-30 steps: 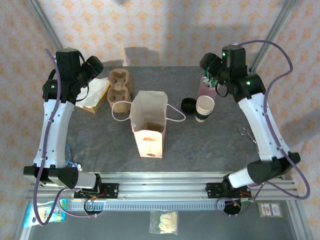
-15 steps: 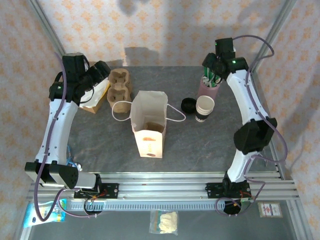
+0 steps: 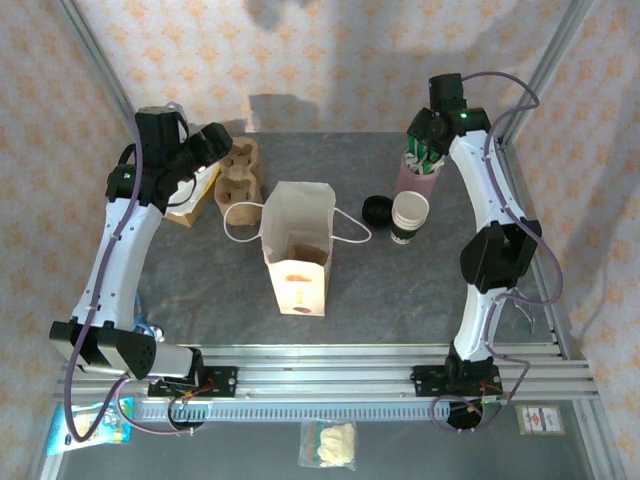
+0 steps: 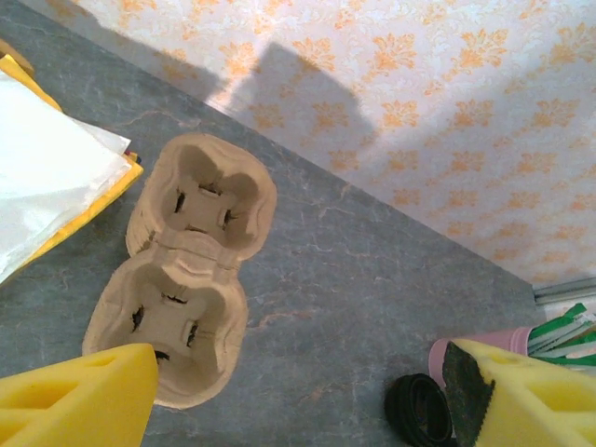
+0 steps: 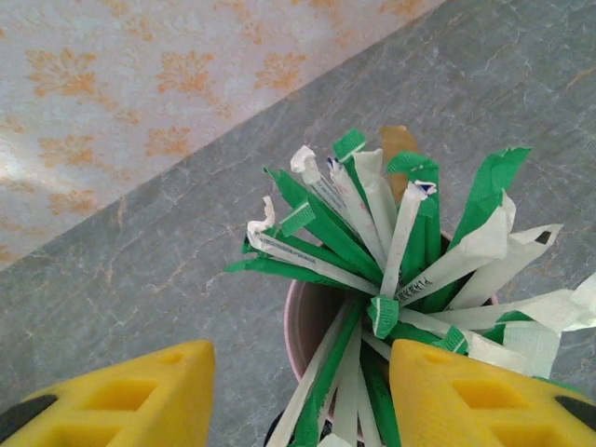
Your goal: Pack the takeout coffee
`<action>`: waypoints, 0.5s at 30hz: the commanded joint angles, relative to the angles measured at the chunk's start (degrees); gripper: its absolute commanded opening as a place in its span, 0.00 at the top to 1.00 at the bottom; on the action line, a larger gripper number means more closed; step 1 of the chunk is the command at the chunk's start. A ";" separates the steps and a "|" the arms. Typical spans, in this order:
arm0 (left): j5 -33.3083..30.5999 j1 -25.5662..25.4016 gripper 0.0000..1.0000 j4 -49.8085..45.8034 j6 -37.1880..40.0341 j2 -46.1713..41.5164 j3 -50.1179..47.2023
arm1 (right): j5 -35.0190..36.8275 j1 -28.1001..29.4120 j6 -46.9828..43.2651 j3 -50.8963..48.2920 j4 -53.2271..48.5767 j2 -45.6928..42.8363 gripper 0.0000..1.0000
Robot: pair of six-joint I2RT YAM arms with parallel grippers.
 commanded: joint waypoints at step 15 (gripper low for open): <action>-0.10 -0.39 0.19 2.22 2.02 0.98 -1.23 | 0.58 -1.42 -0.43 1.95 -1.94 5.51 0.50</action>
